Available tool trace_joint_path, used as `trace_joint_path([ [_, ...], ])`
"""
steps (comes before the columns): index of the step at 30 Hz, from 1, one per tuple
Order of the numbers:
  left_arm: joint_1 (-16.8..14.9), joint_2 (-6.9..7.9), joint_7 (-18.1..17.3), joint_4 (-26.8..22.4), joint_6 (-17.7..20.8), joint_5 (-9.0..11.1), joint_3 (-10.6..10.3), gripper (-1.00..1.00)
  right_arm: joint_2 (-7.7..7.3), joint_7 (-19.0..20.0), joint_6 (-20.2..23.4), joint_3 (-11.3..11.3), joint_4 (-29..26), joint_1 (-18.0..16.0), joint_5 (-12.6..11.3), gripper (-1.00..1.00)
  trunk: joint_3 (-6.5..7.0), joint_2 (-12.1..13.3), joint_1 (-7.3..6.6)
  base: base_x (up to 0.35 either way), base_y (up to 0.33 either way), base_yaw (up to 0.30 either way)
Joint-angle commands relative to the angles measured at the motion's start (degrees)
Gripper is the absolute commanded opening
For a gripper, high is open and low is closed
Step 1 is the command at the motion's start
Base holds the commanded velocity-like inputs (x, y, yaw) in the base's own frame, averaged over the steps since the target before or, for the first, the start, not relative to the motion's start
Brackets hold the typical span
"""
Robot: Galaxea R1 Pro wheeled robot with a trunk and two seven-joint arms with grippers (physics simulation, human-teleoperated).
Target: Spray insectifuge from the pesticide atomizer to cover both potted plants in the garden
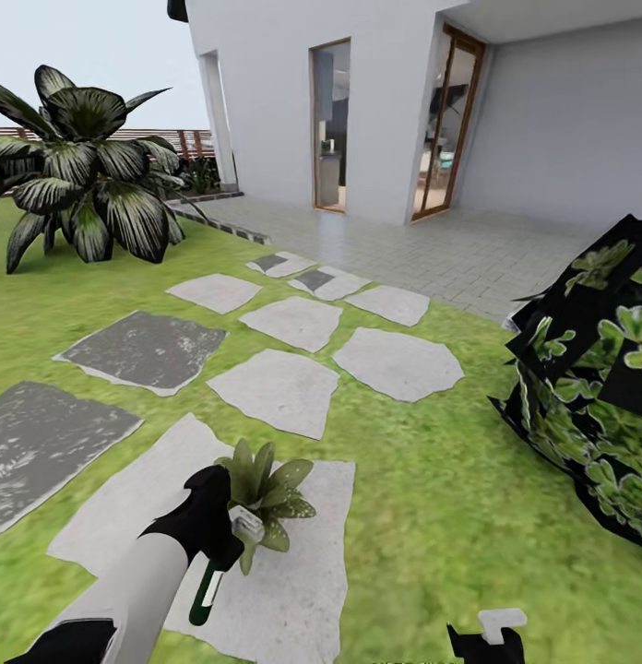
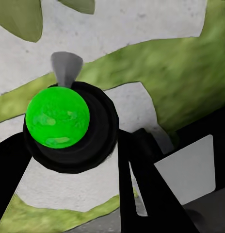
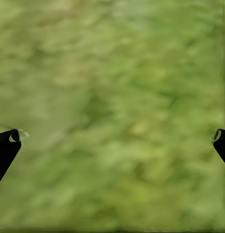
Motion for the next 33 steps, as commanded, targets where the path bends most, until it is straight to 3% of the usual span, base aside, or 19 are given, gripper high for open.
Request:
trace_joint_path([
  [1,0.0,-0.06,-0.5,-0.1,0.2,-0.6,0.4,-1.0,-0.01,0.3,-0.2,-0.5,0.1,0.0,0.3,1.0,-0.05,0.0,-0.01,0.0,0.035,-0.149],
  [15,0.2,0.26,-0.4,1.3,0.2,-0.7,0.3,-1.0,0.04,0.2,-0.2,-0.5,0.1,0.0,0.3,1.0,-0.05,0.0,-0.01,-0.126,0.117,-0.011],
  [21,0.9,3.18,-0.5,1.7,0.1,-0.7,0.3,-1.0,0.08,0.2,-0.2,-0.5,0.1,0.0,0.3,1.0,-0.05,0.0,-0.01,-0.004,0.003,0.0],
  [28,1.1,2.45,-0.5,1.5,0.1,-0.8,0.4,-1.0,0.08,0.3,-0.2,-0.5,0.1,0.0,0.4,1.0,-0.05,0.0,-0.01,0.0,0.0,0.0],
  [33,0.9,2.82,-0.5,1.0,0.1,-0.9,0.2,-1.0,0.02,0.4,-0.2,-0.5,0.1,0.0,0.4,1.0,-0.05,0.0,-0.01,0.0,0.0,0.0],
])
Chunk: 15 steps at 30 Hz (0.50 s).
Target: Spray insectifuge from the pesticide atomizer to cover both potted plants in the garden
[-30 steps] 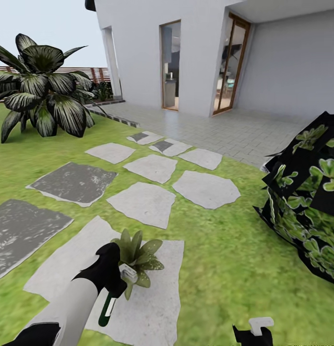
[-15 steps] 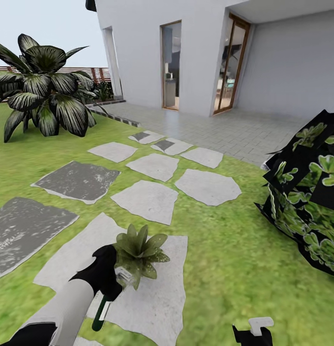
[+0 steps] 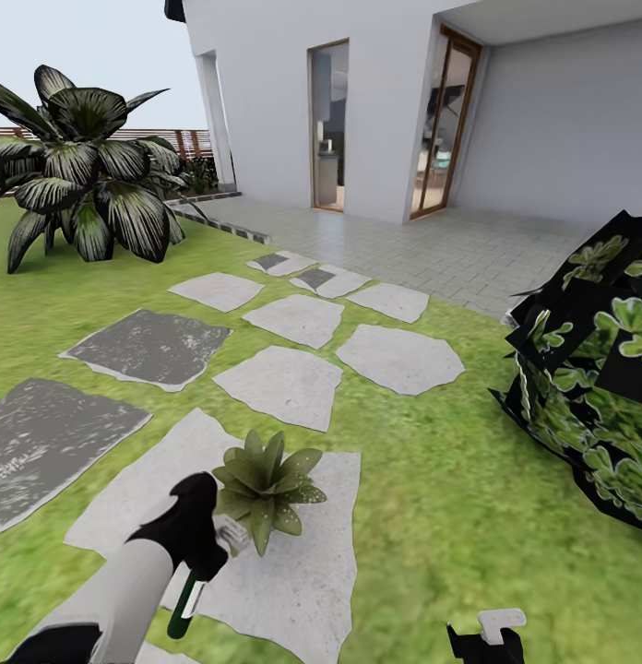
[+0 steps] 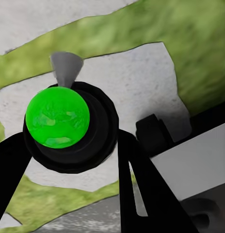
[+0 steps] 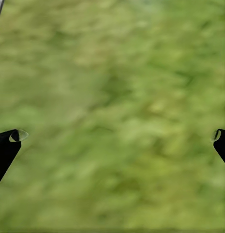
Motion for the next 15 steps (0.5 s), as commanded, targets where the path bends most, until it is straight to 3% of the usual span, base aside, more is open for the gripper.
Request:
trace_joint_path([
  [1,-0.1,-0.01,-0.5,-0.1,0.3,-0.6,0.3,-1.0,-0.03,0.3,-0.2,-0.5,0.0,0.0,0.3,1.0,-0.05,0.0,-0.01,0.0,0.0,0.0],
  [9,0.4,-0.22,-0.6,0.5,0.2,-0.6,0.3,-1.0,-0.04,0.3,-0.2,-0.5,0.0,0.0,0.4,1.0,-0.05,0.0,-0.01,0.0,0.0,0.0],
  [15,2.5,0.04,-0.5,0.8,0.0,-0.4,0.3,-1.0,-0.04,0.3,-0.2,-0.5,0.0,0.0,0.4,1.0,-0.05,0.0,-0.01,0.0,0.0,0.0],
])
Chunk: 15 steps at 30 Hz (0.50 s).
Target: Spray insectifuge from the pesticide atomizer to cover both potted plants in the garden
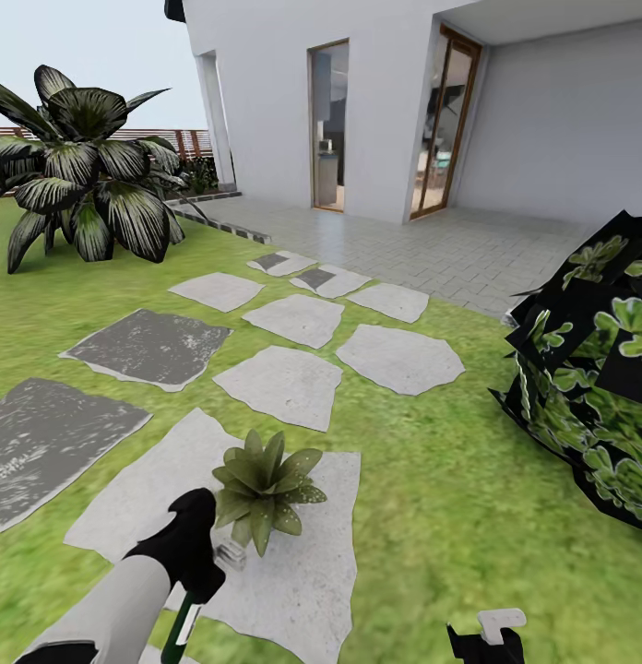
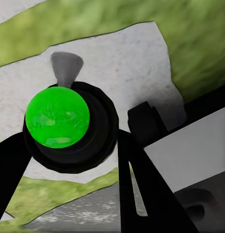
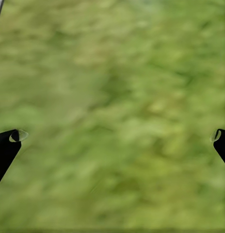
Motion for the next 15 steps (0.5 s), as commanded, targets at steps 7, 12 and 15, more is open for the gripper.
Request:
trace_joint_path([
  [7,-0.4,0.03,-0.8,-0.9,0.2,-0.5,0.6,-1.0,-0.01,0.2,-0.2,-0.5,0.0,0.0,0.2,1.0,-0.05,0.0,-0.01,0.0,0.0,0.0],
  [12,-1.9,-0.25,-1.0,-1.0,0.2,-0.5,0.6,-1.0,-0.01,0.2,-0.2,-0.5,0.0,0.0,0.3,1.0,-0.05,0.0,-0.01,0.0,0.0,0.0],
  [15,-1.8,-0.1,-0.8,-0.9,0.2,-0.5,0.3,-1.0,-0.01,0.2,-0.2,-0.5,0.0,0.0,0.2,1.0,-0.05,0.0,-0.01,0.0,0.0,0.0],
])
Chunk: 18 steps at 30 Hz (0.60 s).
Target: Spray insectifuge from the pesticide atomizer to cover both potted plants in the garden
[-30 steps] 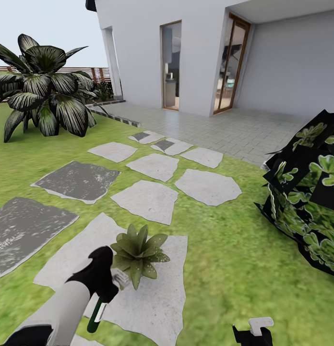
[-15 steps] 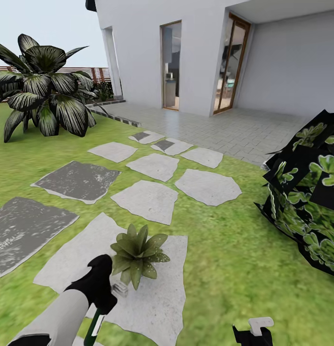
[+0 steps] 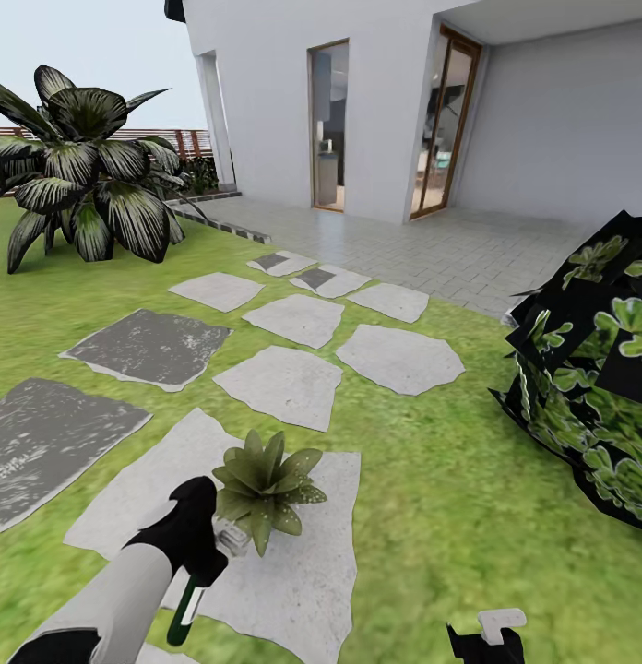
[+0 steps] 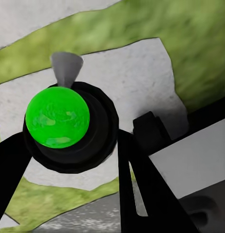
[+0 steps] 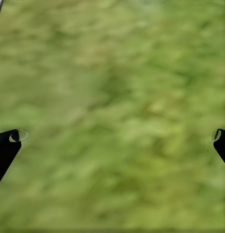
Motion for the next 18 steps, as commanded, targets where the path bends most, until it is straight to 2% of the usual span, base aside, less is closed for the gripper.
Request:
trace_joint_path([
  [1,0.0,-0.06,-0.5,0.0,0.3,-0.6,0.4,-1.0,-0.01,0.3,-0.2,-0.5,0.0,0.0,0.2,1.0,-0.05,0.0,-0.01,0.0,0.0,0.0],
  [4,0.0,-0.03,-0.3,0.5,0.2,-0.6,0.3,-1.0,-0.01,0.2,-0.2,-0.5,0.0,0.0,0.2,1.0,-0.05,0.0,-0.01,-0.034,0.002,0.0],
  [9,0.0,-0.1,-0.2,0.6,0.3,-0.6,0.3,-1.0,-0.01,0.2,-0.2,-0.5,0.0,0.0,0.1,1.0,-0.05,0.0,-0.01,-0.247,0.085,-0.043],
  [18,0.0,-0.21,-0.2,0.2,0.3,-0.5,0.4,-1.0,0.0,0.2,-0.2,-0.5,0.0,0.0,0.1,1.0,-0.05,0.0,-0.01,-0.033,0.283,-0.283],
])
